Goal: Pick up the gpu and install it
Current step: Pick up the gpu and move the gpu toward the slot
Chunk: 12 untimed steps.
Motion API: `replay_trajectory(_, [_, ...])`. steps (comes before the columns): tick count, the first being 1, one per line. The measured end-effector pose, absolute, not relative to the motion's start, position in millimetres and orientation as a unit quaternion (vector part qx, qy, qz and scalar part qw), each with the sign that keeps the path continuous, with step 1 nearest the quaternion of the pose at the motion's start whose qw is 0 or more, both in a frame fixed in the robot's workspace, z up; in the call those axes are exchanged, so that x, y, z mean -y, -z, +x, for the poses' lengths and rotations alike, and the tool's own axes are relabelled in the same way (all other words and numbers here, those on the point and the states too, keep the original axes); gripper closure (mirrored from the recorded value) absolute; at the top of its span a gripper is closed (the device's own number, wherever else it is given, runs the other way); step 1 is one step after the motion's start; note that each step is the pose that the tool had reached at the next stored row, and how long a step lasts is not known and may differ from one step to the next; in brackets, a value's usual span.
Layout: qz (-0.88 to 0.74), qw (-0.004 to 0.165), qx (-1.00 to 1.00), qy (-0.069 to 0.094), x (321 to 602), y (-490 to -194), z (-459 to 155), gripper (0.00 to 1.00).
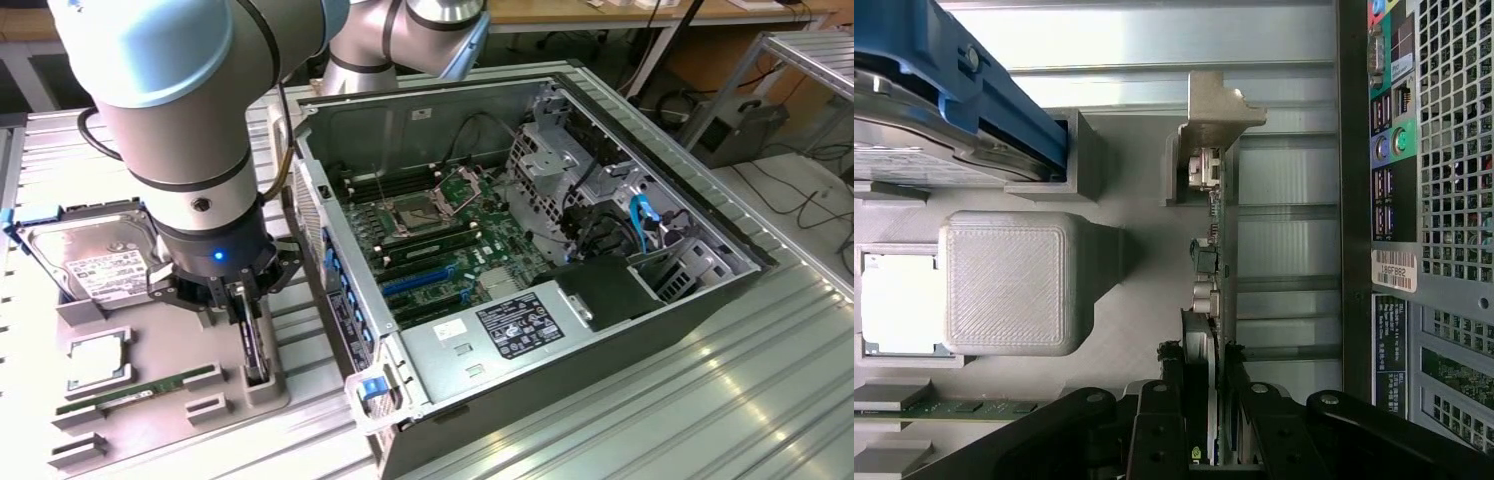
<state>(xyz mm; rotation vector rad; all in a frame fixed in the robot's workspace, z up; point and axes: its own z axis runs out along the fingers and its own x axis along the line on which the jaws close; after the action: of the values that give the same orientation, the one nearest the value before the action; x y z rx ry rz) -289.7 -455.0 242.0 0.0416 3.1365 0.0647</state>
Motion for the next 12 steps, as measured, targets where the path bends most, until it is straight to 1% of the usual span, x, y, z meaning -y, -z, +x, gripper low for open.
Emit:
replay_trajectory(8, [0.013, 0.002, -1.0, -0.021, 455.0, -242.0, -289.7, 0.74])
replay_trajectory(12, [0.012, -0.001, -1.0, -0.021, 455.0, -245.2, -289.8, 0.74])
